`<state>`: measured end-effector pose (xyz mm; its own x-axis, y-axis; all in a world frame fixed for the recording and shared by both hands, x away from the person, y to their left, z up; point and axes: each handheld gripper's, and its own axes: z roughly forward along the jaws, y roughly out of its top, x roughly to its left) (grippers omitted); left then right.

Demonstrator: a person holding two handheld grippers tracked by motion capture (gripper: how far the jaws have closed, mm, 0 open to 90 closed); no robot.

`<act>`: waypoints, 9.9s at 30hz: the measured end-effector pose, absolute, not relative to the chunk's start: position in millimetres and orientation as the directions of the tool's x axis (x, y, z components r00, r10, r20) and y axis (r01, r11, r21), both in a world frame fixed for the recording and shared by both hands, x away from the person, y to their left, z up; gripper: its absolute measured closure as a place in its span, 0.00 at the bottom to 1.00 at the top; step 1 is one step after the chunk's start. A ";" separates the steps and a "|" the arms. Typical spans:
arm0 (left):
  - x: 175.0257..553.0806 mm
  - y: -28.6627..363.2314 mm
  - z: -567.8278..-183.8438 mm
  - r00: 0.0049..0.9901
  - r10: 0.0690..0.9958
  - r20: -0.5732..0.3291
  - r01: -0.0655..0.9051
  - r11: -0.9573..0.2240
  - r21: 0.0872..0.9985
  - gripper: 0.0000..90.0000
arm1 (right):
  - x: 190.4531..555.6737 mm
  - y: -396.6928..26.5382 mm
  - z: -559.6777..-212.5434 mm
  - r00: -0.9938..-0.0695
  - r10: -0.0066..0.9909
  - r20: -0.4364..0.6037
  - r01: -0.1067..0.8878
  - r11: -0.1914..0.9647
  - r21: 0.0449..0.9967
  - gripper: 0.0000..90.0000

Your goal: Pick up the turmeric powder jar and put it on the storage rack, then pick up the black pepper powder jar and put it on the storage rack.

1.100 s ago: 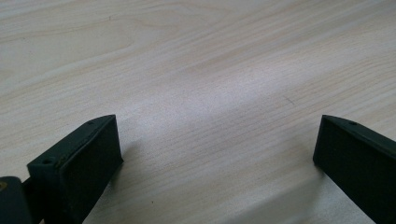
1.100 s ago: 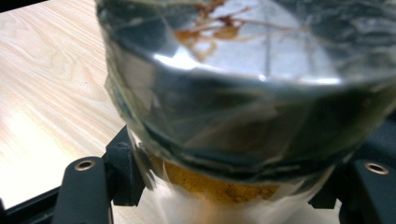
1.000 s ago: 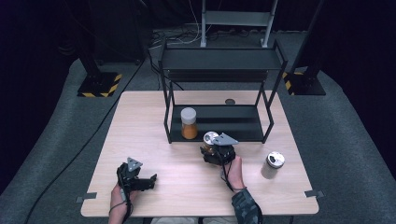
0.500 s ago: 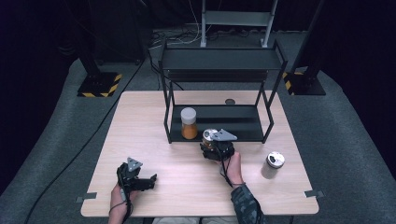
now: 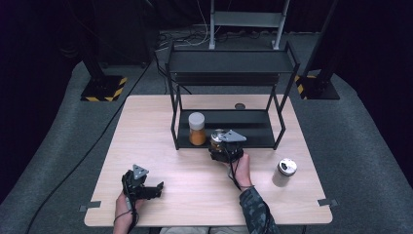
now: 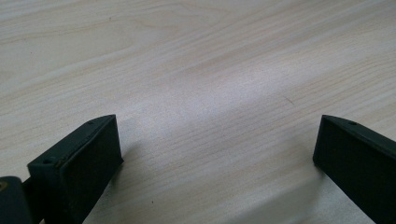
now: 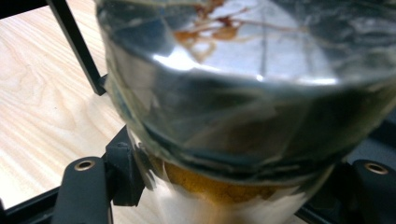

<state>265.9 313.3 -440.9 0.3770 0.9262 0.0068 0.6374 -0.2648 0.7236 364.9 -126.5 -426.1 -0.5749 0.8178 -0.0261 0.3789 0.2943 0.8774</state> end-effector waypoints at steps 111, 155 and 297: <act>266.4 314.3 -440.9 0.383 0.924 0.003 0.637 -0.267 0.724 0.01 | 421.4 -102.0 -445.4 -0.490 0.871 -0.024 0.412 0.255 0.875 0.34; 265.7 313.6 -441.2 0.382 0.924 0.006 0.634 -0.267 0.725 0.01 | 422.4 -117.9 -403.3 -0.519 0.851 0.081 0.603 0.297 0.741 0.00; 267.8 314.6 -441.2 0.364 0.931 -0.001 0.643 -0.251 0.723 0.01 | 211.1 -247.5 -361.5 -0.358 0.923 -0.140 0.433 0.297 0.851 0.00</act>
<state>267.8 314.6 -441.2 0.3643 0.9313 -0.0008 0.6433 -0.2511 0.7233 211.1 -247.5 -361.5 -0.3579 0.9233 -0.1398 0.4330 0.2967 0.8511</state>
